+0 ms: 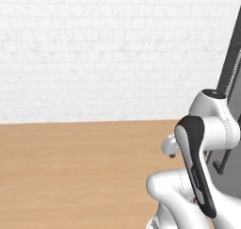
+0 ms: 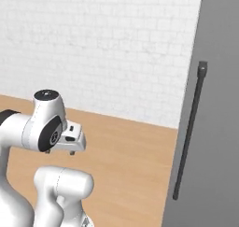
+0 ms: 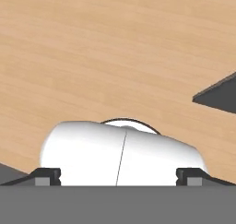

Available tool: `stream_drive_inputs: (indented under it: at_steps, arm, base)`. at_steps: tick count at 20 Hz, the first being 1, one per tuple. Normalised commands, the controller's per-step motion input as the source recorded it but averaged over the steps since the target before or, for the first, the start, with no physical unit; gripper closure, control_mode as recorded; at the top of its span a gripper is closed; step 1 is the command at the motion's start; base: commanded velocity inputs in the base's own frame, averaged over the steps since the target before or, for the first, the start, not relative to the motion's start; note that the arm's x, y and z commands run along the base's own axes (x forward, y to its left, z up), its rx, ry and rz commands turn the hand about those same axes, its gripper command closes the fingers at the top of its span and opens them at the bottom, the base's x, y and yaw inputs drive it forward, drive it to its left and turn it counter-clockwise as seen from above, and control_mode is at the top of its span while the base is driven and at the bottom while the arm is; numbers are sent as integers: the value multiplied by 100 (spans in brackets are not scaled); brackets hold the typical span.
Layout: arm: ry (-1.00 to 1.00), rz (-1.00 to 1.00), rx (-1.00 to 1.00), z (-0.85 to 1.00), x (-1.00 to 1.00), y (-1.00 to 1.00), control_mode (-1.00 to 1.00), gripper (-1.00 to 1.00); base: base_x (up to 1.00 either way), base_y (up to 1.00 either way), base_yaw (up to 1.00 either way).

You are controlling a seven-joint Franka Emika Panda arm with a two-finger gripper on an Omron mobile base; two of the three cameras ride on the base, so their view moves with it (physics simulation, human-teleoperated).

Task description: Place one lemon wedge and one fish in each tupperware on the nearby counter, to pack two identical lunches.

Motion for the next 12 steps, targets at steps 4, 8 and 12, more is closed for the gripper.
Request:
stream_drive_inputs:
  at_steps: [4, 8, 12]
  arm:
    - [0, 0, 0, 0, 0, 0, 100, -100]
    - [0, 0, 0, 0, 0, 0, 100, -100]
    - [0, 0, 0, 0, 0, 0, 100, -100]
  base:
    - [100, 95, -17]
    - [100, 100, -29]
    - [100, 95, -48]
